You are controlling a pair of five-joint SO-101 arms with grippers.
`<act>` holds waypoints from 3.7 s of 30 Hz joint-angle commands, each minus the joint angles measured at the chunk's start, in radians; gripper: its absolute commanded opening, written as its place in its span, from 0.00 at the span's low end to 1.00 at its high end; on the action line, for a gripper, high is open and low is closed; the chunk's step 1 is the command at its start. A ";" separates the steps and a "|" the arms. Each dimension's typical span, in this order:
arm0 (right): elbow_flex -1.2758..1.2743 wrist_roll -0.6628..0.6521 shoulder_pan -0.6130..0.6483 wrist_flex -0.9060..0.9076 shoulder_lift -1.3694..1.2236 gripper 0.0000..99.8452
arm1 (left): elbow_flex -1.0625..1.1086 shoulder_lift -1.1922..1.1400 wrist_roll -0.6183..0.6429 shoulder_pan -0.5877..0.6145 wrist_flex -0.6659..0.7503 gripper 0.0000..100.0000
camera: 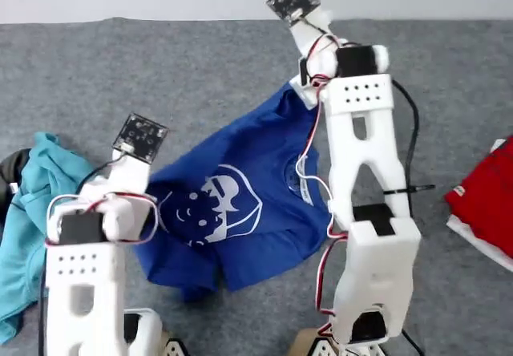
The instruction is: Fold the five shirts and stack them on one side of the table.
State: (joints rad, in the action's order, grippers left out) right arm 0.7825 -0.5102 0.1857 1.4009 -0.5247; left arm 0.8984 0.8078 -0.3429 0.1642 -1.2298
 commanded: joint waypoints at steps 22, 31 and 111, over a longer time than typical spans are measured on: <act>0.011 0.009 0.001 -0.122 -0.117 0.01 | -0.734 -0.658 -0.046 0.051 -0.176 0.23; 0.011 0.011 -0.001 -0.096 -0.108 0.01 | -0.568 -0.666 -0.051 -0.098 -0.075 0.23; 0.012 0.104 -0.010 0.067 -0.061 0.01 | -0.921 -1.250 -0.118 -0.038 -0.126 0.01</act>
State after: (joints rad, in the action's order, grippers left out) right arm 0.7825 -0.4104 0.1780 1.4592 -0.6598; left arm 0.0222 -0.4626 -0.4672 0.1350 -1.3449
